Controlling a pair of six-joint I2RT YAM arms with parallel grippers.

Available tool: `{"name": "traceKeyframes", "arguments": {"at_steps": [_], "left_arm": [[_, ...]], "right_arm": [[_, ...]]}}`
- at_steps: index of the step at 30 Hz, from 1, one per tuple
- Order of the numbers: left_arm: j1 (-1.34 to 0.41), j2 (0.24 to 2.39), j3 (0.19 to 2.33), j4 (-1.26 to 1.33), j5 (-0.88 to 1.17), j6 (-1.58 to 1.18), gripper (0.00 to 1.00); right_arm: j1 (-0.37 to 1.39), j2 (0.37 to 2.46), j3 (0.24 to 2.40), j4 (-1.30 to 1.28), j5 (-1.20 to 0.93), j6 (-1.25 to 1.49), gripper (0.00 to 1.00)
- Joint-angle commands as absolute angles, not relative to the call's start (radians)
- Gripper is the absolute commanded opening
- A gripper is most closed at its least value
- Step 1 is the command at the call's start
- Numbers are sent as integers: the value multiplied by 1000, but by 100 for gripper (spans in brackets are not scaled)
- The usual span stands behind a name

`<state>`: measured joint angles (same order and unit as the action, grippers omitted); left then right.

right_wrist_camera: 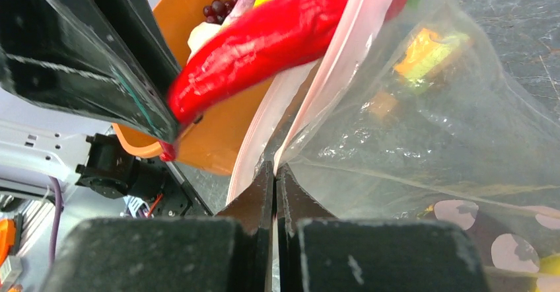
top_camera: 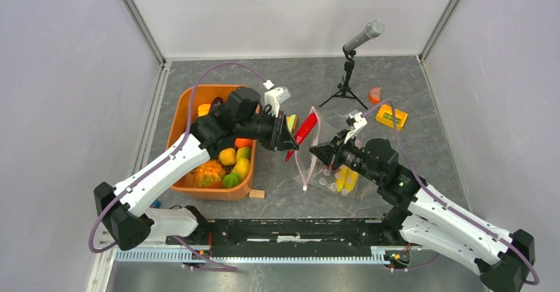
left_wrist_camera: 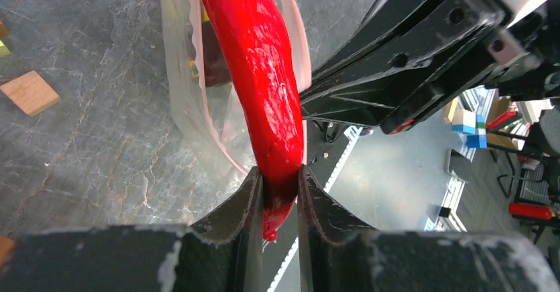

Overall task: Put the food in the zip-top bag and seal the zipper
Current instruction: Place the fake vegetable in the zipper food storage bag.

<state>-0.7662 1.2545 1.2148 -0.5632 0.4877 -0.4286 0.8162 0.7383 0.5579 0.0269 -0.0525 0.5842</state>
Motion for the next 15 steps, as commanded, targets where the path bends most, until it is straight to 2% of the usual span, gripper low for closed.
{"name": "traceKeyframes", "arguments": {"at_steps": [1, 9, 15], "left_arm": [[-771, 1236, 1269, -605, 394, -502, 16], [-797, 1311, 1292, -625, 364, -577, 20], [-806, 1305, 1271, -496, 361, -701, 27]], "right_arm": [[820, 746, 602, 60, -126, 535, 0], [837, 735, 617, 90, -162, 507, 0], [864, 749, 632, 93, -180, 490, 0]]}}
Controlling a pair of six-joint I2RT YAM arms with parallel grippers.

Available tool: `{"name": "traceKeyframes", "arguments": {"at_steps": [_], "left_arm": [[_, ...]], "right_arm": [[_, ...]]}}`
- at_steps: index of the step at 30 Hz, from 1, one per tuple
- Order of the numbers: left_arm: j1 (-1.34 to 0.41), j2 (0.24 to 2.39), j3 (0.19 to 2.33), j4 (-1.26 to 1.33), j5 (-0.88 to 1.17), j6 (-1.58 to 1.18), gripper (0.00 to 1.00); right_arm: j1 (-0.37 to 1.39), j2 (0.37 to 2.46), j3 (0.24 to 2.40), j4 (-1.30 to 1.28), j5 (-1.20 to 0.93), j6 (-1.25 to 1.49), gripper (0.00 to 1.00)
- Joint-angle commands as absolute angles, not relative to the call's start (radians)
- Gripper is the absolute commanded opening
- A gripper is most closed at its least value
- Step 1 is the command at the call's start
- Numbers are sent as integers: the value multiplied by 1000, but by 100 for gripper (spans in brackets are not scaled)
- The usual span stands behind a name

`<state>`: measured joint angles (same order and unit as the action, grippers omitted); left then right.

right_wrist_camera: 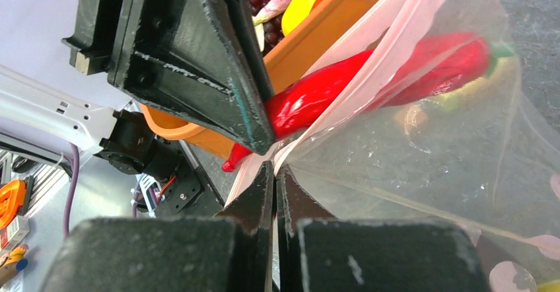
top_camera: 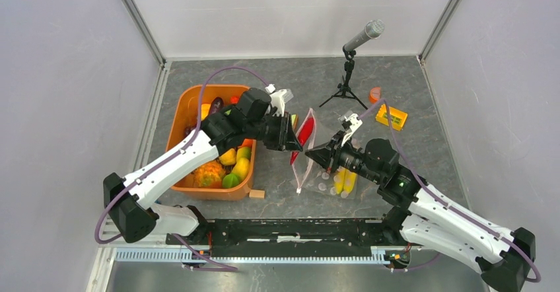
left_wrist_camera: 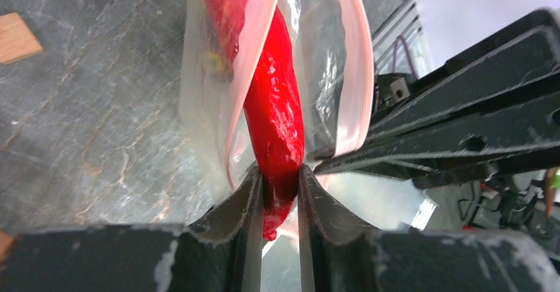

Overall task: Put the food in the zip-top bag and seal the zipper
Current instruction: Place the fake vegetable in the zipper food storage bag.

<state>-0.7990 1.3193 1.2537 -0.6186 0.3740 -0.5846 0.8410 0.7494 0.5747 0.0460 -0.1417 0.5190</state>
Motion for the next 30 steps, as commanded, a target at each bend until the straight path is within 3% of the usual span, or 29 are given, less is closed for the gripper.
{"name": "traceKeyframes", "arguments": {"at_steps": [1, 7, 17, 21, 25, 30], "left_arm": [[-806, 1300, 1262, -462, 371, -718, 28], [-808, 1275, 1187, -356, 362, -793, 36], [-816, 1256, 1159, -417, 256, -663, 78], [-816, 1189, 1181, -406, 296, -643, 80], [-816, 1070, 1192, -404, 298, -582, 91], [-815, 915, 1108, -462, -47, -538, 100]], "right_arm": [[869, 752, 632, 92, -178, 486, 0], [876, 736, 621, 107, -157, 497, 0], [876, 632, 553, 254, -51, 582, 0], [877, 622, 568, 166, 49, 576, 0], [877, 580, 533, 132, 174, 586, 0], [876, 566, 506, 160, 159, 570, 0]]}}
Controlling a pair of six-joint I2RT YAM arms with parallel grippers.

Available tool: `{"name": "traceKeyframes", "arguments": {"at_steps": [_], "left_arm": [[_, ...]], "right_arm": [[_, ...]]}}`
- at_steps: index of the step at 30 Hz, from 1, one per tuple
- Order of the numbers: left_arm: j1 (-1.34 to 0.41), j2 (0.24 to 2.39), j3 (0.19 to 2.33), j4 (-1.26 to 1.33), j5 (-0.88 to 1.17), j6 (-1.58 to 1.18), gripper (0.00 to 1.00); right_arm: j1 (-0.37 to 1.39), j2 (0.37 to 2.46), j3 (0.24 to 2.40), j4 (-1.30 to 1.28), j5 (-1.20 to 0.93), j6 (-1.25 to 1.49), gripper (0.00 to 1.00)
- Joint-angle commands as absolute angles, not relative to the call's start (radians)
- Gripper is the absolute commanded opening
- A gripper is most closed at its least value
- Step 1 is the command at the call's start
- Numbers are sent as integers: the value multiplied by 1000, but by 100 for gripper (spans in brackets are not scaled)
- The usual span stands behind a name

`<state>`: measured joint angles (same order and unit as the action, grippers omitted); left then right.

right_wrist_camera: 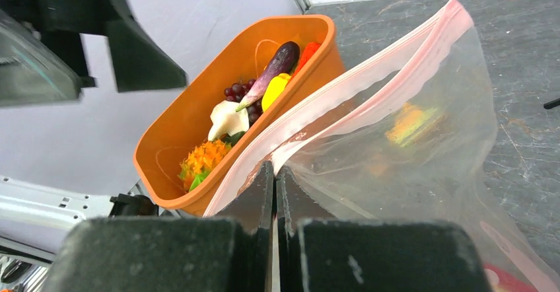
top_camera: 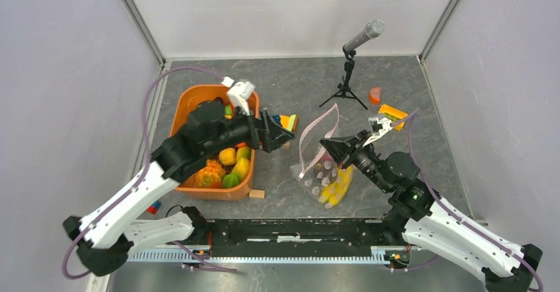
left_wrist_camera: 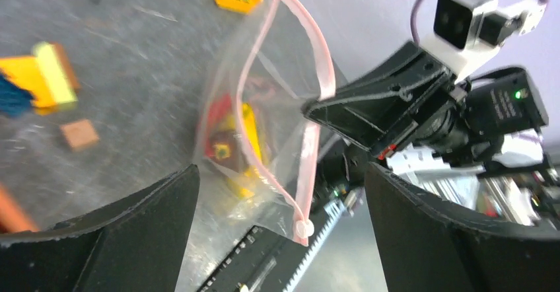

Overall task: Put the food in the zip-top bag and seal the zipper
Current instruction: Place the fake vegetable in the zipper food storage bag, then pick up the fake vegetable from the bin.

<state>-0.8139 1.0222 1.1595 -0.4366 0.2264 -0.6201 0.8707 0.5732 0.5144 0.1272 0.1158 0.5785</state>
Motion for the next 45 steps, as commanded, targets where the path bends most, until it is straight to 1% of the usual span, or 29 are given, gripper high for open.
{"name": "traceKeyframes", "arguments": {"at_steps": [1, 4, 5, 6, 8, 9, 12, 14, 17, 20, 23, 26, 29, 32, 35, 37, 41, 43, 45], "left_arm": [[-815, 891, 1086, -495, -164, -542, 100], [-810, 851, 1015, -561, -461, -561, 100], [-805, 846, 1006, -598, -532, -583, 100], [-794, 846, 998, -624, -593, -592, 100], [-748, 859, 987, -650, -645, -581, 100], [-707, 873, 982, -647, -637, -570, 100], [-501, 938, 994, -637, -454, -516, 100], [-406, 984, 1007, -636, -399, -479, 100], [-315, 1048, 1005, -586, -367, -423, 100], [-238, 1107, 1003, -511, -279, -367, 100], [-166, 1176, 1027, -476, -143, -313, 100], [-103, 1269, 1072, -495, -38, -283, 99], [-52, 1367, 1127, -551, 115, -244, 96], [-34, 1450, 1168, -621, 124, -229, 91], [-31, 1476, 1162, -607, 124, -230, 87], [-29, 1487, 1155, -600, 96, -231, 82], [-29, 1506, 1159, -611, 90, -239, 75], [-29, 1521, 1191, -672, 85, -219, 67], [-30, 1528, 1217, -725, 80, -202, 64]], "right_arm": [[876, 573, 510, 156, 146, 567, 0], [876, 591, 517, 152, 118, 568, 0], [876, 597, 517, 152, 116, 572, 0], [877, 603, 518, 150, 116, 572, 0], [876, 613, 521, 143, 113, 572, 0], [876, 616, 524, 143, 112, 571, 0], [877, 627, 527, 142, 109, 570, 0], [877, 631, 534, 140, 102, 569, 0], [876, 636, 545, 133, 99, 559, 0], [876, 646, 555, 132, 94, 554, 1], [876, 654, 558, 133, 79, 551, 1], [876, 654, 551, 134, 74, 555, 1], [876, 648, 546, 139, 72, 556, 1], [876, 646, 549, 137, 66, 555, 1], [876, 640, 555, 129, 63, 550, 1], [876, 634, 552, 123, 64, 549, 1], [876, 616, 549, 112, 76, 543, 1], [876, 609, 550, 101, 83, 542, 1], [876, 606, 555, 83, 89, 539, 1]]}}
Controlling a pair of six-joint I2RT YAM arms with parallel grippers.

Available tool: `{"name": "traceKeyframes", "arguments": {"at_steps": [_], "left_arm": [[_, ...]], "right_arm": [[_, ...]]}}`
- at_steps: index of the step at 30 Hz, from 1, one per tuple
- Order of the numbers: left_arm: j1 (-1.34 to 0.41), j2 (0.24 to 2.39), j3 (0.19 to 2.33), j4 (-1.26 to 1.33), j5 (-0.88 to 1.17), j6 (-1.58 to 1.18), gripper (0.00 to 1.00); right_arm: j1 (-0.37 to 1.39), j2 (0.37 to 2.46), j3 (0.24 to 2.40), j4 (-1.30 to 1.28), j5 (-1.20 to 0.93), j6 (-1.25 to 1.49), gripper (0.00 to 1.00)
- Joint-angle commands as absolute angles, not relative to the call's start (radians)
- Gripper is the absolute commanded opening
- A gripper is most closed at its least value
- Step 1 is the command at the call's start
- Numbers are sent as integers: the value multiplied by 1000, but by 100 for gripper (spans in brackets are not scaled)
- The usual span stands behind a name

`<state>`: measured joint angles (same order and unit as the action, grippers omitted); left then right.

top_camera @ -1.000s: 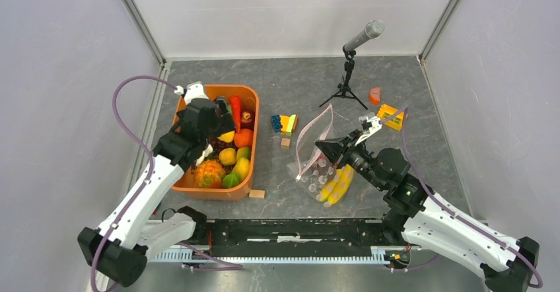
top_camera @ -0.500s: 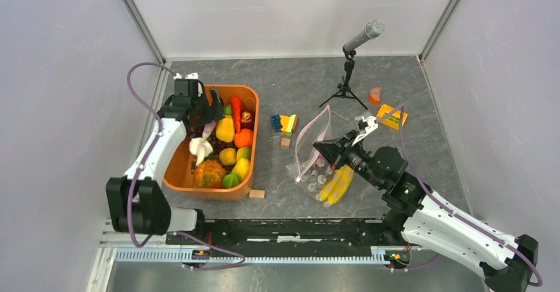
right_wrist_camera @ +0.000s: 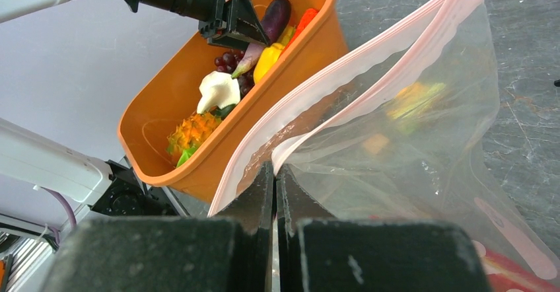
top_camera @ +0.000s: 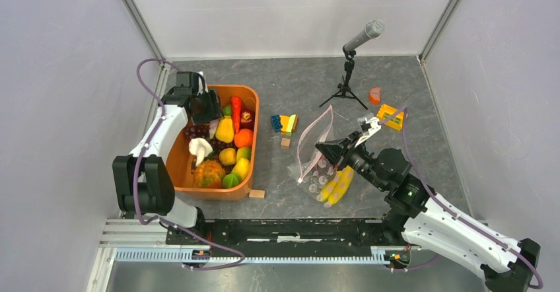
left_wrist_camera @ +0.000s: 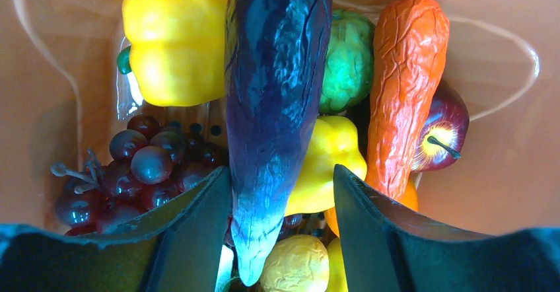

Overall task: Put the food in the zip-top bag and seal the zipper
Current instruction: Pick up the fake vegetable from the bin, then place the fake vegetable in the zipper food storage bag.

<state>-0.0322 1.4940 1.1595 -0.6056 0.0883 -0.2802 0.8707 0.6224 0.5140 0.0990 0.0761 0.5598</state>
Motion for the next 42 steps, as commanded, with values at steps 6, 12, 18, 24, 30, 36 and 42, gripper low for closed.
{"name": "traceKeyframes", "arguments": {"at_steps": [6, 12, 18, 24, 30, 36, 42], "left_arm": [[-30, 1487, 1199, -727, 71, -192, 55], [-31, 1434, 1177, -718, 84, -196, 35], [-31, 1383, 1162, -702, 65, -199, 9], [-31, 1326, 1148, -685, 85, -206, 2], [-30, 1202, 1134, -668, 239, -198, 2], [-31, 1090, 1130, -655, 549, -204, 2], [-76, 1022, 1131, -647, 844, -231, 2]], "right_arm": [[876, 609, 551, 81, 90, 543, 1], [876, 613, 558, 69, 86, 547, 1], [876, 613, 559, 69, 94, 551, 1], [876, 620, 560, 72, 95, 555, 1], [876, 629, 556, 81, 96, 557, 1], [876, 652, 549, 105, 91, 564, 1], [876, 668, 546, 120, 79, 571, 1]]}}
